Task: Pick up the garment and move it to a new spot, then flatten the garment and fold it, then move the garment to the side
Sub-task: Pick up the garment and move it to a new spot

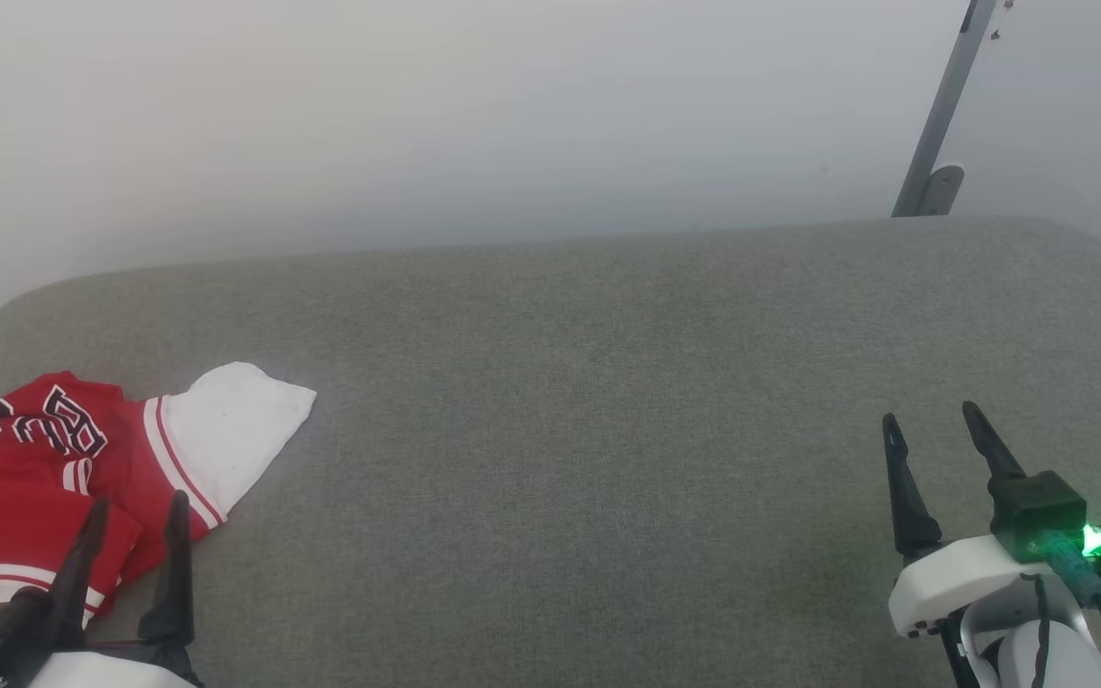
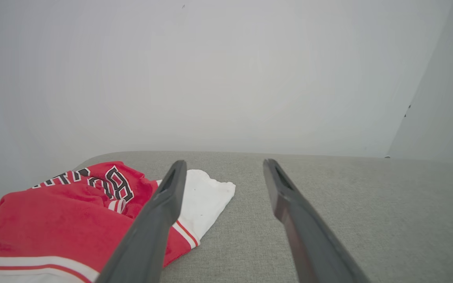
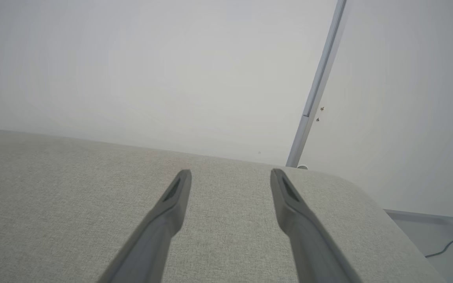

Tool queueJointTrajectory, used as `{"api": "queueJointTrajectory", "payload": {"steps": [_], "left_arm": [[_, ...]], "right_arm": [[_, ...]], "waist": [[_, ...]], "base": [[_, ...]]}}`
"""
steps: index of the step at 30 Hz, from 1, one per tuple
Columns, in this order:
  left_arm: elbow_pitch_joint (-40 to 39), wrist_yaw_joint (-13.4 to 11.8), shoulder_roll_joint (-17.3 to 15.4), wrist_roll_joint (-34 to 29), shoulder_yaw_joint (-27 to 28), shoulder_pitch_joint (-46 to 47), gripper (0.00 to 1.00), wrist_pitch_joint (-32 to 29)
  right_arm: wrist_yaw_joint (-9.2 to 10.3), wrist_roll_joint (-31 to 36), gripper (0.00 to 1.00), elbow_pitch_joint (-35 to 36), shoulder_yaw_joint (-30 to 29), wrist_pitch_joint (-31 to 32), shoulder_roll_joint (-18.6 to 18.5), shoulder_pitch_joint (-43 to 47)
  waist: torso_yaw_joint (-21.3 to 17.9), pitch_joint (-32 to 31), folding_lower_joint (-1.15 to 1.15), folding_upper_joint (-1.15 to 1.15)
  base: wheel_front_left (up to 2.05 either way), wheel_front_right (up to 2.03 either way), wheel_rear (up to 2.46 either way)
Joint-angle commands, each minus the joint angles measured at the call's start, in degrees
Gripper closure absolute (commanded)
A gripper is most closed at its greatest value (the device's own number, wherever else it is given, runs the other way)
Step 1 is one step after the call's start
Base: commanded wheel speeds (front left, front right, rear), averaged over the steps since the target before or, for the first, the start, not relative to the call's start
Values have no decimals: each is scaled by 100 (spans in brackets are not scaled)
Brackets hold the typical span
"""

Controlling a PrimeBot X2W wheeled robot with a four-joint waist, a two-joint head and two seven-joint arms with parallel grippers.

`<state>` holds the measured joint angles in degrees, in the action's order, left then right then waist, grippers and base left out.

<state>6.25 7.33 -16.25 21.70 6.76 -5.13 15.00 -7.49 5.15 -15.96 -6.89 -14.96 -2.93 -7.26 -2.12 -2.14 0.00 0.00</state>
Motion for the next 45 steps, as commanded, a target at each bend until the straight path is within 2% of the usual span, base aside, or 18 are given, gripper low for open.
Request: {"api": "queueJointTrajectory", "payload": {"steps": [1,8,16,23,34,40,45], "left_arm": [[7,15,-30,46,-1,5,0,25],[68,15,-54,76,57,16,0,25],[226,15,-39,-38,282,33,0,24],[459,-36,42,-189,677,86,0,24],[573,-143,94,-304,916,17,0,24],[550,-155,62,-245,883,-33,0,-27],[517,-144,9,-175,858,49,0,-122]], "right_arm": [[0,10,0,45,2,-34,2,43],[1,-32,0,73,142,-35,-34,91],[1,-108,0,-36,454,-35,-102,9],[1,-215,0,-212,891,-35,-142,-141],[1,-379,0,-397,1343,-35,-142,-302],[1,-407,0,-428,1368,-35,-128,-270],[1,-402,0,-408,1366,-35,-119,-272]], "waist": [[5,-3,0,0],[120,-54,0,0],[444,-152,0,0],[1026,-298,0,0],[1854,-463,0,0],[2152,-522,0,0],[2212,-498,0,0]], "base": [[0,0,0],[0,0,0],[0,0,0],[0,0,0],[0,0,0],[0,0,0],[0,0,0]]}}
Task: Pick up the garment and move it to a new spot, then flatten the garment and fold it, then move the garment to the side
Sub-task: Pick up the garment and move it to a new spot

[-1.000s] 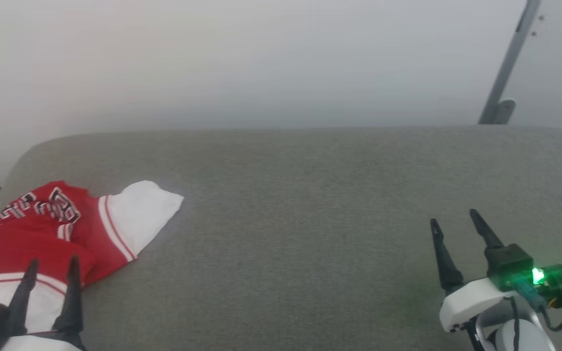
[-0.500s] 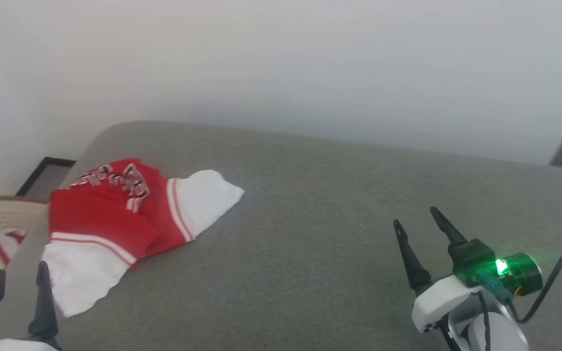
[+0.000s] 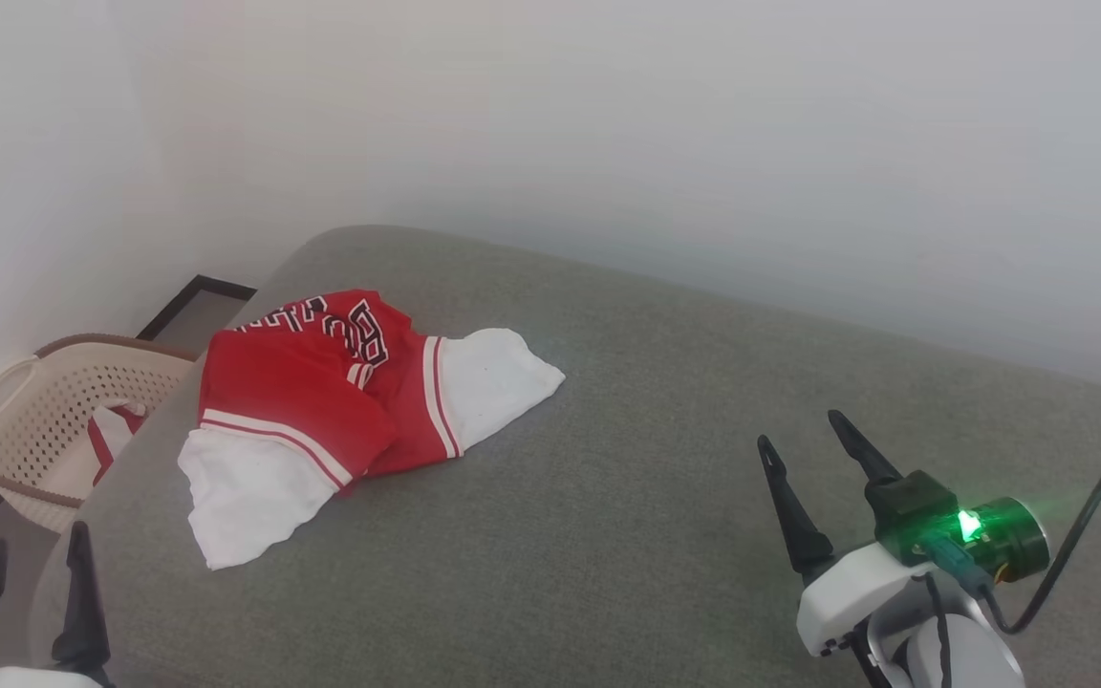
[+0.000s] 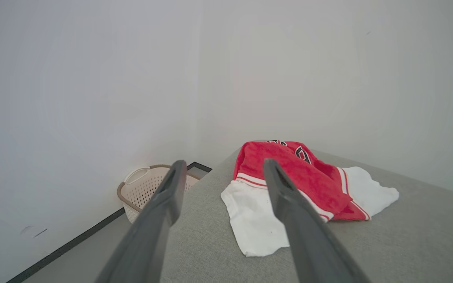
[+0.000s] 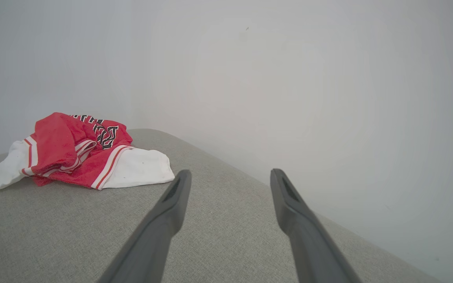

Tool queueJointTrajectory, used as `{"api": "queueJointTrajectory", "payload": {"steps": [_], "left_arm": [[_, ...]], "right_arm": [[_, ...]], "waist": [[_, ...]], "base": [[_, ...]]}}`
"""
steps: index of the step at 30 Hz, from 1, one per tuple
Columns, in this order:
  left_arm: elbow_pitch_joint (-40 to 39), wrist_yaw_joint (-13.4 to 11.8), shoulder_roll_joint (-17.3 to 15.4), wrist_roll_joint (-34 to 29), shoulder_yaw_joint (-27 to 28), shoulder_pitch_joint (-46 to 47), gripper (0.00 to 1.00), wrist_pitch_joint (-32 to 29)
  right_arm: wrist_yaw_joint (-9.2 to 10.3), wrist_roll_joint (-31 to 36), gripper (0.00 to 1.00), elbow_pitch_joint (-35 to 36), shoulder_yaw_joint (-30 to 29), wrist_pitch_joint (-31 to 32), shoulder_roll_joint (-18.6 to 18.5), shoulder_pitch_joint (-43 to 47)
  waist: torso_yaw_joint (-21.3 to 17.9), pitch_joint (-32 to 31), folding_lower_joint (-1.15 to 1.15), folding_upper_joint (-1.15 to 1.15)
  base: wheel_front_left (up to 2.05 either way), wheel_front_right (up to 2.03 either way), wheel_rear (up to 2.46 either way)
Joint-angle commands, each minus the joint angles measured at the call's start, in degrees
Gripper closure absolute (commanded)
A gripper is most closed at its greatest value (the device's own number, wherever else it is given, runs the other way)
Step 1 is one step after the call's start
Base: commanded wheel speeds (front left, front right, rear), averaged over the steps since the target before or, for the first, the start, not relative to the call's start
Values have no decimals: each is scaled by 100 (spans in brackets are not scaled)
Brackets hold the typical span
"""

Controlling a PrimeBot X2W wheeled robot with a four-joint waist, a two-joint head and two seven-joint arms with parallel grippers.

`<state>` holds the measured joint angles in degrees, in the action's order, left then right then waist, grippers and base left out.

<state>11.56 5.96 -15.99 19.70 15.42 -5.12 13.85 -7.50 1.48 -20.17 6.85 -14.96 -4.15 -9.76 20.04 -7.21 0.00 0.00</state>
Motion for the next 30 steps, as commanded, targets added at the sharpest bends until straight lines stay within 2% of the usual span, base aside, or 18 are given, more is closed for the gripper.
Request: {"api": "queueJointTrajectory", "payload": {"steps": [1,14,24,30], "left_arm": [[-13,1,-31,50,-19,104,0,-43],[677,133,-649,456,-401,1238,0,-268],[1932,149,-1269,1177,-1328,2675,0,-741],[2845,151,-1489,1835,-1888,3403,0,-1445]], "right_arm": [[2,-25,0,17,7,-35,-2,-43],[3,129,0,64,15,-35,-242,-332],[3,307,0,277,91,84,-518,-843],[4,397,0,576,106,252,-643,-1050]], "waist": [[-18,31,0,0],[-506,581,0,0],[-992,1531,0,0],[-1240,2090,0,0]], "base": [[0,0,0],[0,0,0],[0,0,0],[0,0,0]]}}
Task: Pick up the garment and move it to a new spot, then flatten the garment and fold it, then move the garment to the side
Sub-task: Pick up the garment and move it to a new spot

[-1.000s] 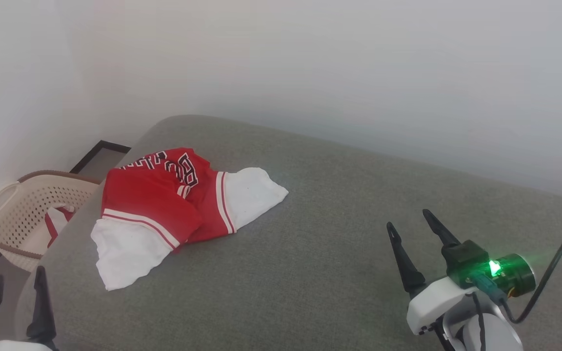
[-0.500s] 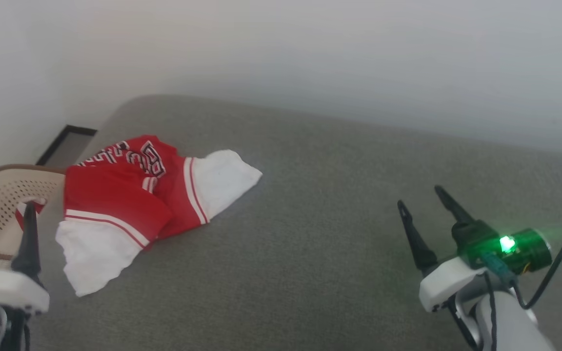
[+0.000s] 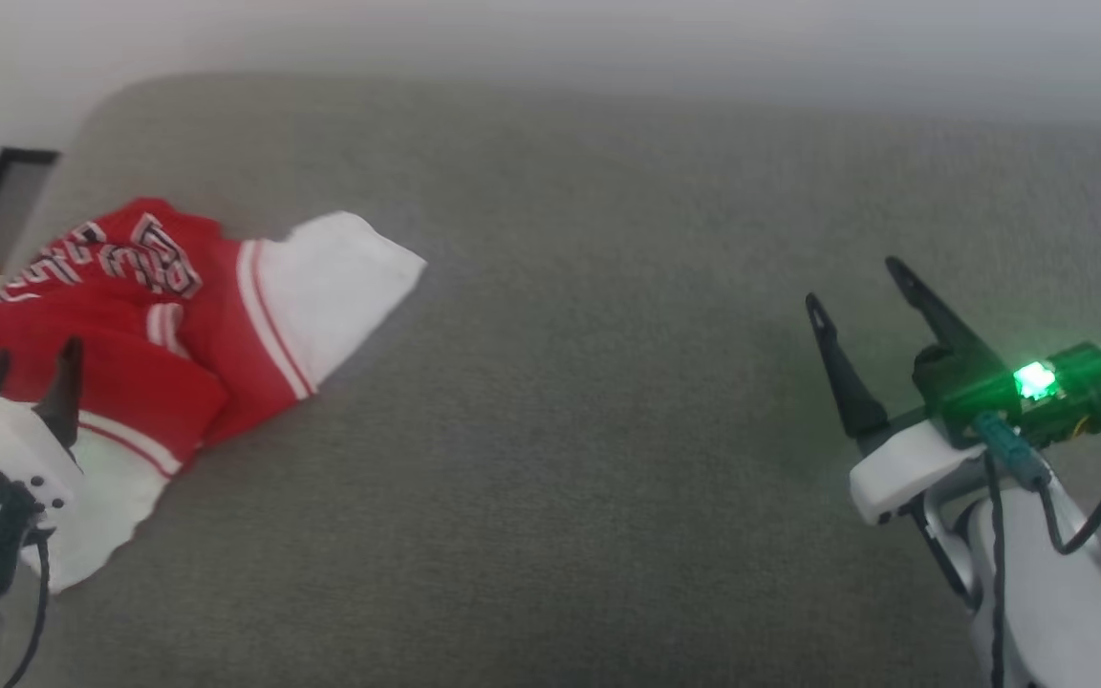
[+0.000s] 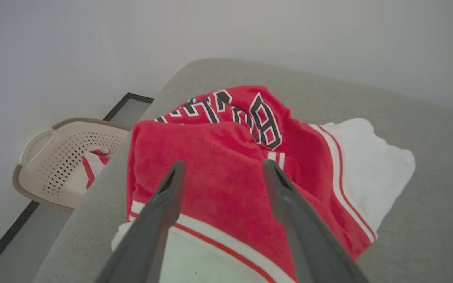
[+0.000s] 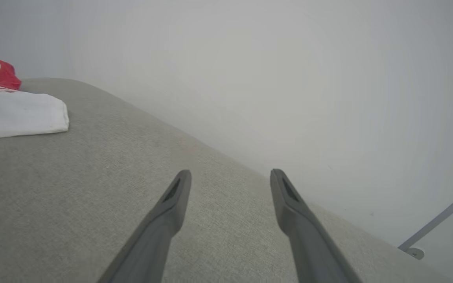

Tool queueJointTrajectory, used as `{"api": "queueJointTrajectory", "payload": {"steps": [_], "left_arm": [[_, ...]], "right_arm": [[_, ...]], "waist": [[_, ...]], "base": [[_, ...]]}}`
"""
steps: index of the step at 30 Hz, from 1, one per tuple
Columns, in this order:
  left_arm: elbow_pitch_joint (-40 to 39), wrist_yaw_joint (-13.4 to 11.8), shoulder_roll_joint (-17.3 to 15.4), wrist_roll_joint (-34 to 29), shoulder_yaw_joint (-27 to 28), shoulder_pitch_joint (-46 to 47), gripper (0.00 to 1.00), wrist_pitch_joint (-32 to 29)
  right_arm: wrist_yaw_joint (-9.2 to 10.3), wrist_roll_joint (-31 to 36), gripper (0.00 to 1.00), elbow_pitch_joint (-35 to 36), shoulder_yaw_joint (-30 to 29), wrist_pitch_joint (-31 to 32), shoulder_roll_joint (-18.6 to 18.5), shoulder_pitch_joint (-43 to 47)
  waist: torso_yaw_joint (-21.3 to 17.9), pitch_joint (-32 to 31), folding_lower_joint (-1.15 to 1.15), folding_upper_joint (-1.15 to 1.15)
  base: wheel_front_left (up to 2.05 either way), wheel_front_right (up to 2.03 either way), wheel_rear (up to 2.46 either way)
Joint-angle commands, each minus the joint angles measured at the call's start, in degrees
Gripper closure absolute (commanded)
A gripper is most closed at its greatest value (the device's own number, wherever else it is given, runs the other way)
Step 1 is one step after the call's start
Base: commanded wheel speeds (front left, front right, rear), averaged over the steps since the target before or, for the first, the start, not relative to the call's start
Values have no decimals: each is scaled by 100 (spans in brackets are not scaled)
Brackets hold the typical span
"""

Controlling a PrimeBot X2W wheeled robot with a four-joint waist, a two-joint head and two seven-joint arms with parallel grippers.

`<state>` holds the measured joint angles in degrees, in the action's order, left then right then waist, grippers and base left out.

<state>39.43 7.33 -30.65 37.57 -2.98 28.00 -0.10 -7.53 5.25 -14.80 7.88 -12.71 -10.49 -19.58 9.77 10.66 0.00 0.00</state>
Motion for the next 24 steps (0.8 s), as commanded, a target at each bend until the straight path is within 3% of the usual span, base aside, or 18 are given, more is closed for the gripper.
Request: {"api": "queueJointTrajectory", "payload": {"steps": [1,9,17,18,20,24], "left_arm": [[271,14,-22,174,-124,191,0,-257],[1543,12,-83,700,-644,895,0,-1439],[2277,9,4,794,-1147,1153,0,-1908],[2340,9,12,816,-1163,1171,5,-1877],[2476,9,6,892,-1122,1222,100,-1716],[2460,9,-183,966,-1074,1359,100,-1179]], "right_arm": [[8,34,0,93,-10,59,-33,-88],[8,96,0,360,-69,182,-79,-184],[8,141,0,431,-75,241,-49,-211],[8,148,0,424,-83,239,-40,-212],[8,160,0,391,-117,225,-24,-205],[8,225,0,316,-212,161,33,-91]], "waist": [[-244,375,0,0],[-439,733,0,0],[-554,839,0,0],[-563,834,0,0],[-574,802,0,0],[-570,646,0,0]], "base": [[0,0,0],[0,0,0],[0,0,0],[0,0,0],[0,0,0],[0,0,0]]}}
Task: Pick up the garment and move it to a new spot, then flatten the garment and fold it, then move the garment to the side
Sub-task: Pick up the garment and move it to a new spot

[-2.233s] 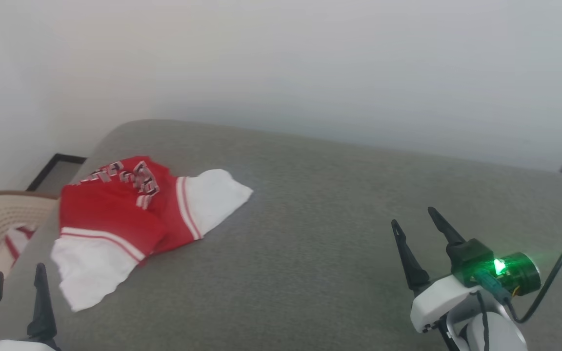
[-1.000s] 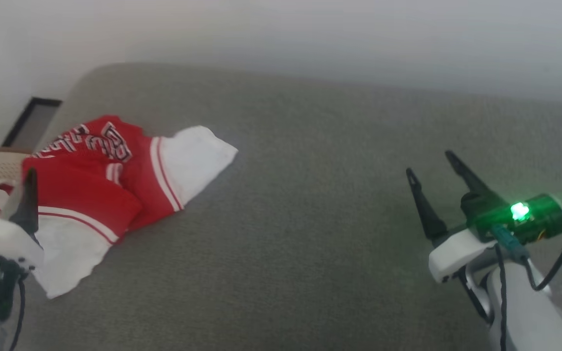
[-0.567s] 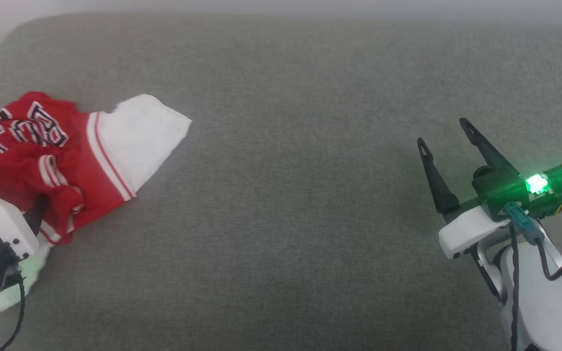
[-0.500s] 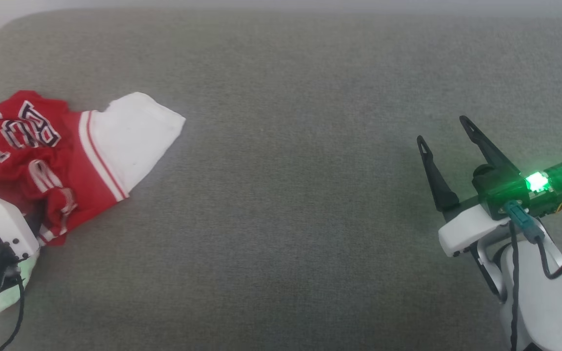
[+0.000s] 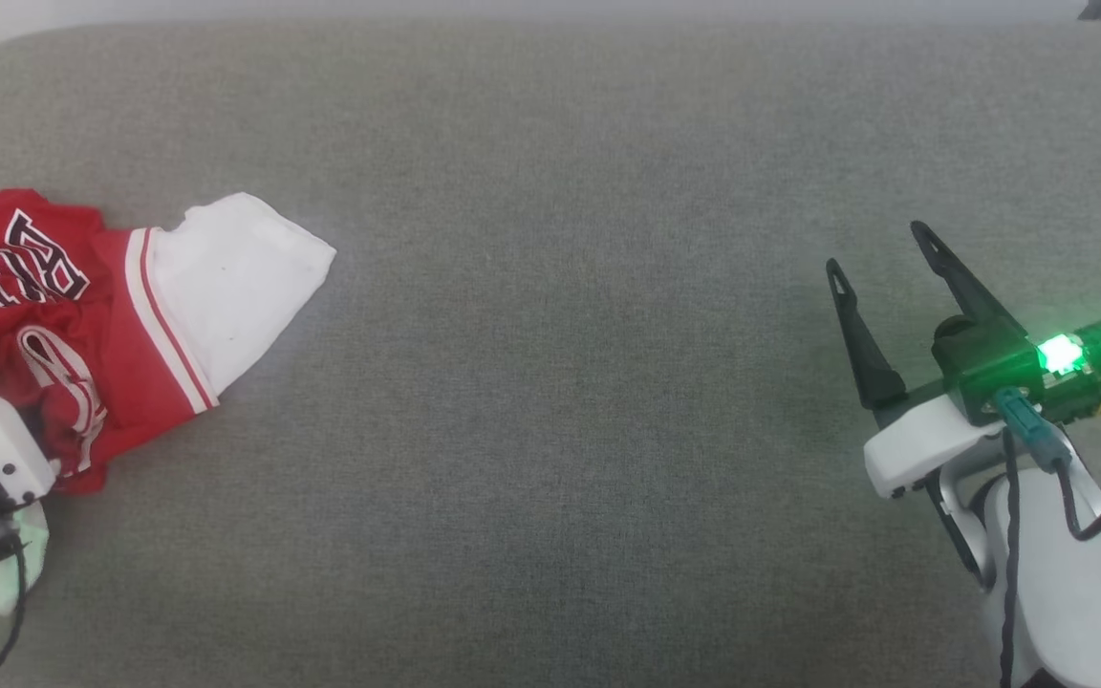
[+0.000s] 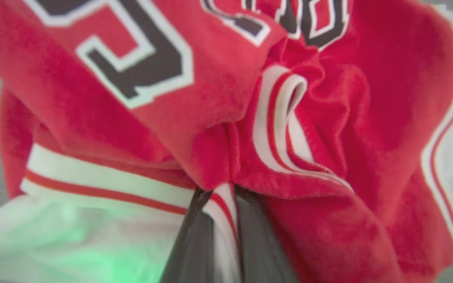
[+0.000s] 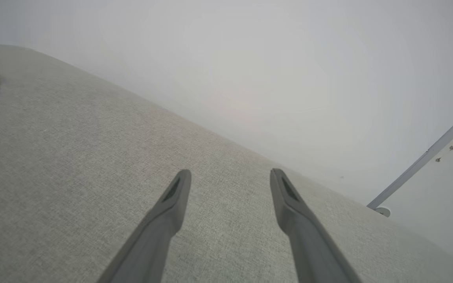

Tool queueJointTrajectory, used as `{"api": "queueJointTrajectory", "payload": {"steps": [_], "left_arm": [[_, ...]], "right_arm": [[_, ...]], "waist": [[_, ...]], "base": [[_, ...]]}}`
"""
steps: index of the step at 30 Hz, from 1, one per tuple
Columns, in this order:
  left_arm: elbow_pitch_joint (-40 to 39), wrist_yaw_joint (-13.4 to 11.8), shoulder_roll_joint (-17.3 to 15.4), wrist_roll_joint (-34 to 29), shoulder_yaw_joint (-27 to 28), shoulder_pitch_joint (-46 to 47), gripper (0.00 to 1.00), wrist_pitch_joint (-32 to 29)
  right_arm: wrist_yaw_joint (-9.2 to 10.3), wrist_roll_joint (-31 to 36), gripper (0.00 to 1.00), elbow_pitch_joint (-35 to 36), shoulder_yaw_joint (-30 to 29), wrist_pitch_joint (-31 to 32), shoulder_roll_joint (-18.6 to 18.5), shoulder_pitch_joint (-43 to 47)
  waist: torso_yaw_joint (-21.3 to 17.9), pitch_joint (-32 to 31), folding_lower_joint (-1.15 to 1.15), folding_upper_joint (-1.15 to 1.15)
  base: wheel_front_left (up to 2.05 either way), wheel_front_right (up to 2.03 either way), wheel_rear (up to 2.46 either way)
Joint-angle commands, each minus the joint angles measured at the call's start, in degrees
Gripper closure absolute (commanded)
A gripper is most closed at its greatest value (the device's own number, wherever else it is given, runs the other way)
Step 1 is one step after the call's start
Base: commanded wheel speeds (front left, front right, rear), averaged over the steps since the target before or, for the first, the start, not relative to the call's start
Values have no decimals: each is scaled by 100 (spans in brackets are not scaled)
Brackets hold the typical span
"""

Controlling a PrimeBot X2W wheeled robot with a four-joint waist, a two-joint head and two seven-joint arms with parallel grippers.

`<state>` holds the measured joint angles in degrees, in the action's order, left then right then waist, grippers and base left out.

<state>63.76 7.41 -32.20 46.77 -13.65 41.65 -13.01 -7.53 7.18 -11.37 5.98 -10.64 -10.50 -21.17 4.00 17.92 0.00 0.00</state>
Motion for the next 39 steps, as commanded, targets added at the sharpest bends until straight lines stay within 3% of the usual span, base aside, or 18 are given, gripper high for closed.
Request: {"api": "queueJointTrajectory", "payload": {"steps": [1,10,16,28,39], "left_arm": [[-30,1,-110,45,-22,29,100,254],[-740,1,-594,102,-177,40,100,1295],[-1537,1,-1195,24,-241,-23,100,1777],[-3462,-357,-1851,32,-180,-176,100,1184],[-5735,-980,-2248,378,8,-628,100,296]], "right_arm": [[8,45,0,-48,-59,-59,55,99],[8,104,0,-274,-328,-214,217,413],[8,99,0,-462,-447,-339,388,645],[8,66,0,-621,-539,-444,574,716],[8,190,0,-509,-882,-463,582,538]], "waist": [[14,-125,0,0],[114,-681,0,0],[190,-1186,0,0],[89,-1670,0,0],[-579,-1654,0,0]], "base": [[0,0,0],[0,0,0],[0,0,0],[0,0,0],[0,0,0]]}}
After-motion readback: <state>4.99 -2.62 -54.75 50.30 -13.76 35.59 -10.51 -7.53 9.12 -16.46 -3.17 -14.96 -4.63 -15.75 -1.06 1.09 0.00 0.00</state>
